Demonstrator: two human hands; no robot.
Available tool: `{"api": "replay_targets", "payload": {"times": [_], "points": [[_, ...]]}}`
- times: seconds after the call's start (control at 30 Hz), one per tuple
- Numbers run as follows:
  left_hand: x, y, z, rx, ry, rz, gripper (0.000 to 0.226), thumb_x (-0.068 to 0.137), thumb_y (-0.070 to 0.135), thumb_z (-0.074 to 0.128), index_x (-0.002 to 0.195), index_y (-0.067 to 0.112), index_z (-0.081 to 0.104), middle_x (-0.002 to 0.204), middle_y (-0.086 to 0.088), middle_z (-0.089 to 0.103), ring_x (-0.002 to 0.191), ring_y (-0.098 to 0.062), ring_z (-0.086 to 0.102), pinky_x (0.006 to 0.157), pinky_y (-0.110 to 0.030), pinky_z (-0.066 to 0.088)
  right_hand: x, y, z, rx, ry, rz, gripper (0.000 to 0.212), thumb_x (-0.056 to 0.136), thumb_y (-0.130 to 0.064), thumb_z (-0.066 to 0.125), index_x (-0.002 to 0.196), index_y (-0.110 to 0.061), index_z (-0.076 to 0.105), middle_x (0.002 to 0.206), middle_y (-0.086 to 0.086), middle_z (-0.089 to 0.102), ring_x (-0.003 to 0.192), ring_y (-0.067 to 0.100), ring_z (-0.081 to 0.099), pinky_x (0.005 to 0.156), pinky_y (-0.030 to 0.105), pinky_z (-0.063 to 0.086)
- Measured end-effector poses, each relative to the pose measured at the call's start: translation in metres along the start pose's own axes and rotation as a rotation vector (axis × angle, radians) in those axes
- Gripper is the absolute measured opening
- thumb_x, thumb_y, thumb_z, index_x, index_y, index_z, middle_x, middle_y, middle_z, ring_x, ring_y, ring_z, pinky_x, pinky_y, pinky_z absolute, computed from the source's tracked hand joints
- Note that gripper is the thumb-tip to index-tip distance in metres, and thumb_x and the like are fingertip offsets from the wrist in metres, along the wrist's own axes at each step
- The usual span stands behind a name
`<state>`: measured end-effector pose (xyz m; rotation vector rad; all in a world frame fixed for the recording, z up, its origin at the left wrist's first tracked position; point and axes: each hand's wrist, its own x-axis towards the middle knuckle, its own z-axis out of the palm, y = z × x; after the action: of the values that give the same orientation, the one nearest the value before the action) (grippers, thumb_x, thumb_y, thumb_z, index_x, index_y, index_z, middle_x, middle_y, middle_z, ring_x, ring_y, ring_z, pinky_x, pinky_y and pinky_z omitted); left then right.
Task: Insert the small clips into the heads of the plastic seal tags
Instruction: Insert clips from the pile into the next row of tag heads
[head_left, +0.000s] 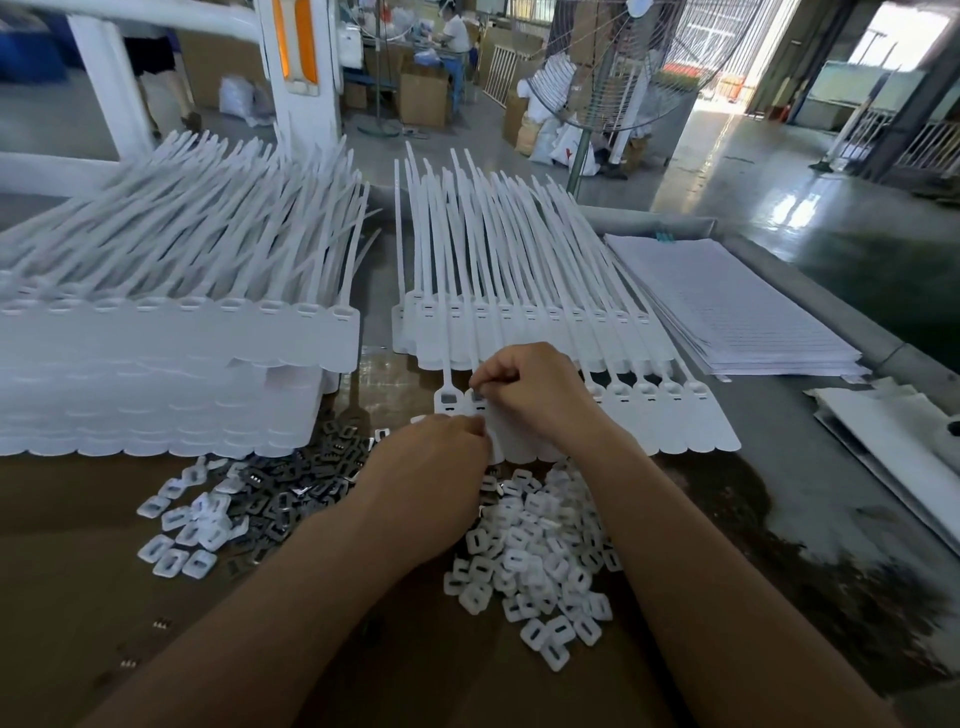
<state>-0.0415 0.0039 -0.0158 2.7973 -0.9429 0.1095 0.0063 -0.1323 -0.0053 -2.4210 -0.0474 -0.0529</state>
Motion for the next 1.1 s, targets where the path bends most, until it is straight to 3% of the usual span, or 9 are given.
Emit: {"api": "replay_targets", "payload": {"times": [0.2,0.3,0.47,0.57,0.67,0.77,0.87,1.0,1.1], "points": [[0.001,0.0,0.002,0.014,-0.005,-0.005,0.034,0.085,0.011,0.04,0.114,0.017,0.056,0.124,0.007,0.05,0.108,-0.015,0.05,0.082,-0.027,0.045,-0.003,-0.003,0.003,-0.052,0.004,-0.014,0.015,0.081,-0.009,0.061,0.086,-0.019,0.072,0.095,-0.003,0.07,0.094,0.011,0.062,0.086,0.031,0.05],[0.001,0.0,0.002,0.005,-0.006,-0.005,0.037,0.085,0.012,0.039,0.119,0.018,0.053,0.125,0.006,0.05,0.109,-0.014,0.05,0.084,-0.028,0.046,-0.004,-0.004,0.004,-0.044,0.052,0.023,0.01,0.079,-0.016,0.067,0.078,-0.025,0.063,0.088,-0.006,0.066,0.094,0.013,0.061,0.085,0.034,0.05],[0.002,-0.001,0.003,0.008,0.006,0.003,0.037,0.085,0.012,0.039,0.119,0.018,0.053,0.124,0.006,0.051,0.108,-0.014,0.05,0.083,-0.025,0.044,-0.002,-0.003,0.004,-0.061,0.061,0.028,0.014,0.08,-0.017,0.066,0.076,-0.027,0.057,0.094,-0.004,0.066,0.095,0.014,0.059,0.084,0.034,0.049],[0.003,-0.002,0.003,0.013,0.016,0.006,0.034,0.085,0.011,0.04,0.113,0.018,0.057,0.117,0.007,0.052,0.102,-0.013,0.051,0.076,-0.022,0.04,-0.001,0.001,0.003,-0.031,0.048,-0.004,0.015,0.082,-0.014,0.063,0.076,-0.027,0.058,0.086,-0.009,0.063,0.084,0.004,0.057,0.077,0.022,0.047],[0.003,-0.002,0.003,0.002,0.013,0.004,0.033,0.083,0.009,0.041,0.111,0.017,0.058,0.116,0.006,0.053,0.102,-0.013,0.051,0.083,-0.025,0.044,-0.002,0.004,0.0,0.025,0.032,-0.022,0.015,0.084,-0.011,0.06,0.078,-0.024,0.062,0.076,-0.016,0.058,0.068,-0.011,0.052,0.06,0.001,0.038],[0.002,-0.003,0.001,-0.029,-0.009,0.002,0.037,0.081,0.008,0.041,0.113,0.018,0.057,0.12,0.007,0.053,0.109,-0.013,0.05,0.089,-0.03,0.045,-0.006,0.003,-0.007,0.064,0.012,-0.027,0.01,0.084,-0.012,0.063,0.082,-0.021,0.068,0.075,-0.018,0.057,0.064,-0.013,0.051,0.056,-0.005,0.035],[0.001,-0.005,0.0,-0.063,-0.012,-0.008,0.04,0.081,0.008,0.042,0.117,0.021,0.056,0.123,0.009,0.052,0.11,-0.012,0.05,0.088,-0.031,0.046,-0.018,-0.002,-0.02,0.037,-0.085,-0.056,0.013,0.08,-0.013,0.069,0.076,-0.025,0.067,0.068,-0.021,0.058,0.062,-0.013,0.054,0.056,-0.001,0.039],[0.001,-0.004,-0.002,-0.118,0.017,-0.019,0.041,0.081,0.008,0.043,0.117,0.023,0.056,0.118,0.012,0.054,0.106,-0.009,0.051,0.085,-0.027,0.048,-0.036,-0.014,-0.032,-0.141,-0.26,-0.054,0.006,0.079,-0.017,0.07,0.083,-0.021,0.07,0.075,-0.015,0.061,0.074,0.003,0.059,0.058,0.009,0.045],[0.001,-0.003,-0.002,-0.115,0.032,0.008,0.036,0.083,0.008,0.041,0.111,0.021,0.06,0.108,0.012,0.054,0.098,-0.007,0.052,0.081,-0.024,0.047,-0.044,-0.02,-0.031,-0.272,-0.3,-0.042,0.011,0.08,-0.019,0.069,0.091,-0.02,0.072,0.09,-0.007,0.068,0.088,0.009,0.061,0.077,0.019,0.049]]}}
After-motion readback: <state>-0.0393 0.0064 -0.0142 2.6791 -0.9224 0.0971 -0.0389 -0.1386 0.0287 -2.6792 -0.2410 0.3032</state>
